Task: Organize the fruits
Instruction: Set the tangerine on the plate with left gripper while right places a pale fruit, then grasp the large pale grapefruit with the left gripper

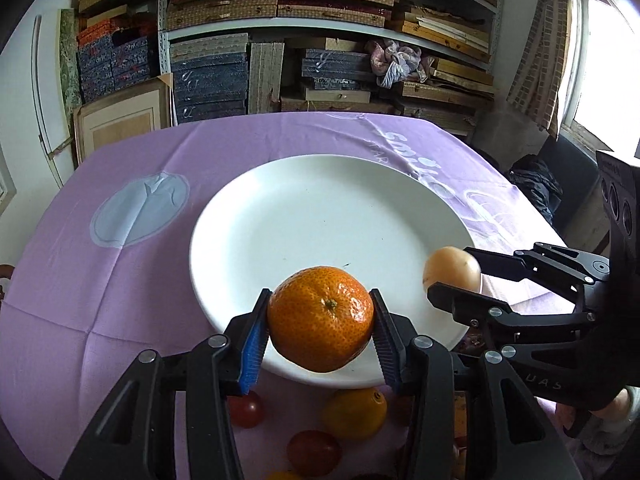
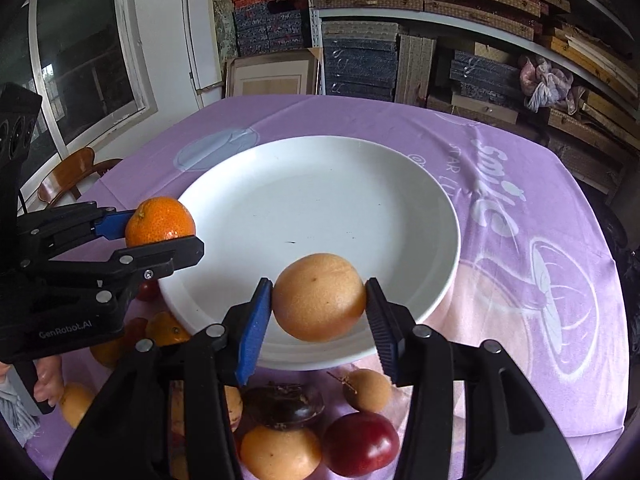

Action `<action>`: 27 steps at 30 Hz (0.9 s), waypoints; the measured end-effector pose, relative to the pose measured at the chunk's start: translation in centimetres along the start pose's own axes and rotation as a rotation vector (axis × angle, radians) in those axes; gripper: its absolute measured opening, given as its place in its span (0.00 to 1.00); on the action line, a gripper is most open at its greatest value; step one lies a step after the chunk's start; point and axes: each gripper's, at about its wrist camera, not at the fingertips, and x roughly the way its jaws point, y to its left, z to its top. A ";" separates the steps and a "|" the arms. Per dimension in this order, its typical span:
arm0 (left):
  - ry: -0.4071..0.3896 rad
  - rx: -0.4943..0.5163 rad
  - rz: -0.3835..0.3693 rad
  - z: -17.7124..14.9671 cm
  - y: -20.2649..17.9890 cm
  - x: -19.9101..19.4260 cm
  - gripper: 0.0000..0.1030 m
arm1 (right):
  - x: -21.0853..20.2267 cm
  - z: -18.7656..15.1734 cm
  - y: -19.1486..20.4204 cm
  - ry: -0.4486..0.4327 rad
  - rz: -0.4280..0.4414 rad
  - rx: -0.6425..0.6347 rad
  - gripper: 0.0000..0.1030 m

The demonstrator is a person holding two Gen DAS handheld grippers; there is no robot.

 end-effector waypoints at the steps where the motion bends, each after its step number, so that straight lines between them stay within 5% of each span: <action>1: -0.002 -0.016 -0.009 -0.1 0.4 -0.1 0.48 | -0.3 0.0 -0.1 -0.012 -0.007 0.002 0.58; 6: -0.036 -0.039 -0.002 -0.4 1.6 -2.6 0.59 | -4.3 -0.4 -0.5 -0.082 0.005 0.015 0.66; 10: -0.060 -0.018 0.026 -2.5 2.2 -7.1 0.70 | -9.6 -2.7 0.0 -0.185 -0.029 0.000 0.96; 16: -0.086 0.038 0.047 -9.8 0.9 -12.4 0.89 | -15.1 -8.8 -0.1 -0.382 -0.082 -0.004 0.96; 21: -0.069 0.062 0.037 -14.2 -0.8 -12.4 0.89 | -15.3 -10.3 -1.0 -0.362 -0.059 0.027 0.96; 27: 0.008 0.010 -0.017 -14.7 -0.1 -9.9 0.89 | -15.1 -10.6 -1.4 -0.369 -0.041 0.060 0.96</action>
